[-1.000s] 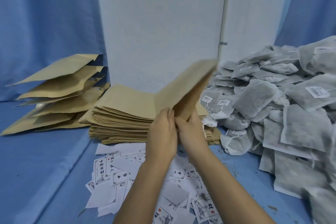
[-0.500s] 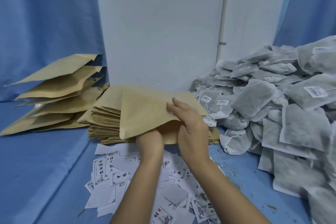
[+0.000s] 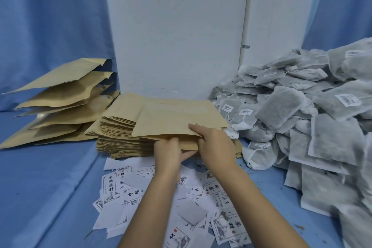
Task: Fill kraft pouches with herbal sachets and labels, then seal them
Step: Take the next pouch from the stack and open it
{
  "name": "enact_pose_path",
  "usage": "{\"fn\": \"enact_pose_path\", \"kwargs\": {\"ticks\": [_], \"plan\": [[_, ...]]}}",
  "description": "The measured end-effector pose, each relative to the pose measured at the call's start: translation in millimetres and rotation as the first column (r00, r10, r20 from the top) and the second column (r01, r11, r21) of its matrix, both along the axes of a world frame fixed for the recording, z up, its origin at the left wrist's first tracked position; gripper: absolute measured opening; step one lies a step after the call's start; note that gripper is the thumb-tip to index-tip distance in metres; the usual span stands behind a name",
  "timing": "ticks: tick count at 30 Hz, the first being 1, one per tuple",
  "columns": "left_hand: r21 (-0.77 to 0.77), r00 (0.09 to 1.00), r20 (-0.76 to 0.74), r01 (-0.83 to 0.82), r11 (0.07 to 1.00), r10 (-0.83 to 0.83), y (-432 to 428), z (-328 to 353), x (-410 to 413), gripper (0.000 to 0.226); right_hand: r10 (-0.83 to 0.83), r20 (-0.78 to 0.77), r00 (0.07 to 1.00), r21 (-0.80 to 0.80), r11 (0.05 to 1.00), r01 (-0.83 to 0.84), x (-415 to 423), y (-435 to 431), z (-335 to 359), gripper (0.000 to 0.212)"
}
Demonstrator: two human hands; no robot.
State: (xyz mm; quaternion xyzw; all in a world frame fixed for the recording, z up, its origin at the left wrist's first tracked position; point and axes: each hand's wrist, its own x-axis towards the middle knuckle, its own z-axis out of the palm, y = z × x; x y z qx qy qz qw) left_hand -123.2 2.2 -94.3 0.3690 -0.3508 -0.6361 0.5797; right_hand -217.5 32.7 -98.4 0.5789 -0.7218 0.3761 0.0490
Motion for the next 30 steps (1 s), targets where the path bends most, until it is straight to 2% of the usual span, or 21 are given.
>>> {"fn": "enact_pose_path", "kwargs": {"ticks": [2, 7, 10, 13, 16, 17, 19, 21, 23, 25, 30], "plan": [[0.01, 1.0, 0.014, 0.003, 1.0, -0.003, 0, 0, 1, 0.034, 0.016, 0.022, 1.0, -0.036, 0.999, -0.015, -2, -1, -1, 0.057], [-0.012, 0.996, 0.084, -0.007, 1.0, 0.008, -2, -3, 1, 0.031, 0.128, 0.236, 0.963, -0.308, 0.95, -0.051, 1, 5, 4, 0.065], [0.048, 0.992, 0.123, -0.003, 0.999, -0.003, -3, -7, 0, 0.034, 0.183, 0.26, 0.948, -0.429, 0.902, -0.057, 4, 10, 5, 0.071], [0.077, 0.997, 0.07, 0.016, 0.997, -0.021, -2, -10, -3, 0.036, 0.138, 0.172, 0.975, -0.403, 0.913, -0.059, 7, 12, 3, 0.07], [0.021, 0.998, 0.066, -0.007, 1.0, 0.006, -2, -6, 1, 0.027, 0.004, 0.141, 0.99, -0.337, 0.94, 0.044, 5, 13, 5, 0.059], [-0.02, 0.995, 0.088, -0.047, 0.999, 0.048, -4, -5, 5, 0.033, -0.039, 0.163, 0.986, -0.309, 0.947, 0.089, 4, 13, 6, 0.054], [-0.138, 0.964, 0.188, -0.164, 0.977, 0.189, -9, -8, 13, 0.068, -0.089, 0.247, 0.965, -0.231, 0.962, 0.148, -1, 13, 10, 0.05], [-0.306, 0.926, 0.229, -0.226, 0.925, 0.302, -11, -8, 19, 0.099, -0.047, 0.409, 0.911, -0.171, 0.977, 0.127, -5, 11, 11, 0.048], [-0.44, 0.923, 0.198, -0.216, 0.872, 0.328, -10, -8, 22, 0.105, 0.028, 0.538, 0.842, -0.176, 0.981, 0.08, -6, 9, 10, 0.045], [-0.519, 0.92, 0.19, -0.202, 0.831, 0.343, -9, -9, 22, 0.092, 0.062, 0.579, 0.813, -0.21, 0.975, 0.075, -7, 7, 9, 0.043], [-0.688, 0.901, 0.159, -0.193, 0.699, 0.405, -10, -16, 23, 0.033, 0.084, 0.63, 0.772, -0.278, 0.953, 0.123, -12, 8, 12, 0.042]]}}
